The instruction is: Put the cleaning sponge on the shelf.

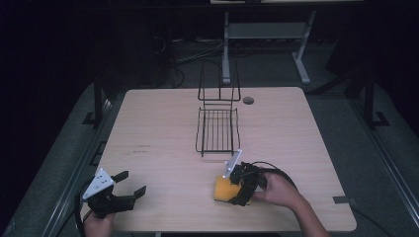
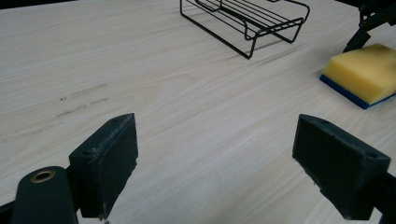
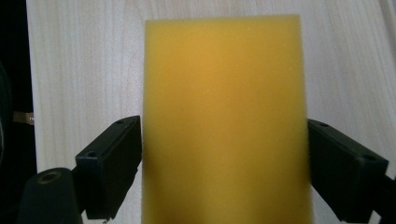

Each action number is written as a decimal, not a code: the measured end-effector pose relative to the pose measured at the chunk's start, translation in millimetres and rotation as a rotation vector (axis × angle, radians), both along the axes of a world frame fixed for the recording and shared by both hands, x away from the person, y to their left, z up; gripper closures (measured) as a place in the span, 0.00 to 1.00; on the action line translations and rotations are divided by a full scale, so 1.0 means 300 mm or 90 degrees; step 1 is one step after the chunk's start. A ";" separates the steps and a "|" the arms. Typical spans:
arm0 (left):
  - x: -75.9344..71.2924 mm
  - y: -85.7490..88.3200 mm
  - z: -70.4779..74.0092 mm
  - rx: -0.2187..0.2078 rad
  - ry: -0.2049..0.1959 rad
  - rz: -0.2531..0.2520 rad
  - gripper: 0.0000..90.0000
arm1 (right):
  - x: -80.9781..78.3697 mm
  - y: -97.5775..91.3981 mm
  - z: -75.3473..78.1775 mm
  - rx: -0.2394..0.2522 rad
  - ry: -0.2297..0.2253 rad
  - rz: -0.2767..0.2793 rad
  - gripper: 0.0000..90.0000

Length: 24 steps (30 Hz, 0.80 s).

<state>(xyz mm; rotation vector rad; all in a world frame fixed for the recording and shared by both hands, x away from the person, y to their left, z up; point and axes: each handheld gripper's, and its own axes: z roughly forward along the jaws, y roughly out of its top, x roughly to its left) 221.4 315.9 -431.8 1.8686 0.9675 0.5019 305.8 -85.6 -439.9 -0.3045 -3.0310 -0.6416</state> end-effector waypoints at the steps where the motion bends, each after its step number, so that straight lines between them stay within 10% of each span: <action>1: 0.000 0.000 0.000 0.000 0.000 0.000 0.15 | 0.001 0.002 -0.002 -0.003 -0.001 0.002 0.17; 24: -0.001 0.004 0.001 -0.005 -0.001 0.003 0.15 | -0.003 0.008 -0.004 -0.004 -0.020 0.009 0.24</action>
